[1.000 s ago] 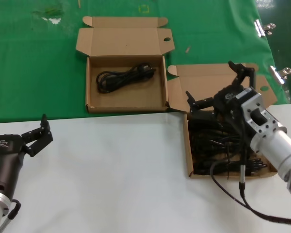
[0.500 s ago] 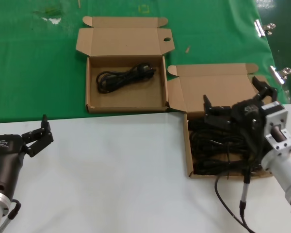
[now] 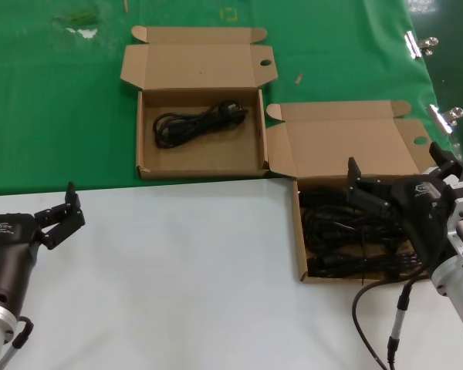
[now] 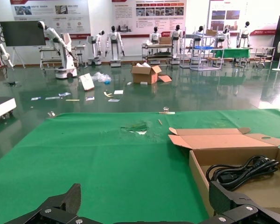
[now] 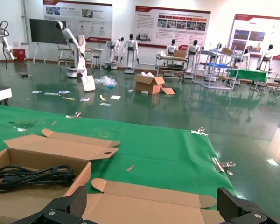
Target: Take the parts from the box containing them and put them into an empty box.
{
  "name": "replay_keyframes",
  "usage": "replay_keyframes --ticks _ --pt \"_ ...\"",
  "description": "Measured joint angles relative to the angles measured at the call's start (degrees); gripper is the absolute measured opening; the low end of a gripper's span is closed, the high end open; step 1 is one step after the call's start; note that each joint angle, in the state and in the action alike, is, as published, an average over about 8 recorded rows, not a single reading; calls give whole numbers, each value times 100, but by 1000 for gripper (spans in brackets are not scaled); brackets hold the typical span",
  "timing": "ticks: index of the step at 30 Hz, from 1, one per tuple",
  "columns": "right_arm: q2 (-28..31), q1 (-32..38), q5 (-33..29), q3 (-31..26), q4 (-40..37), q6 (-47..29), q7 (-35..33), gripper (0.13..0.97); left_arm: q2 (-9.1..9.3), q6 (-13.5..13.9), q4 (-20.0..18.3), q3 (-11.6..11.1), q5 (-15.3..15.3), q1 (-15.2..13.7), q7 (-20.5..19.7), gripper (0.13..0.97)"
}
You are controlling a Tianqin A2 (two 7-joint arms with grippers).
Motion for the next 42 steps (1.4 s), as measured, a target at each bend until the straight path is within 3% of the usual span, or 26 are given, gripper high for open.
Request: replay_keyframes --ticks 42 --pt "-1 -4 1 2 3 3 2 966 0 0 0 0 0 0 1 966"
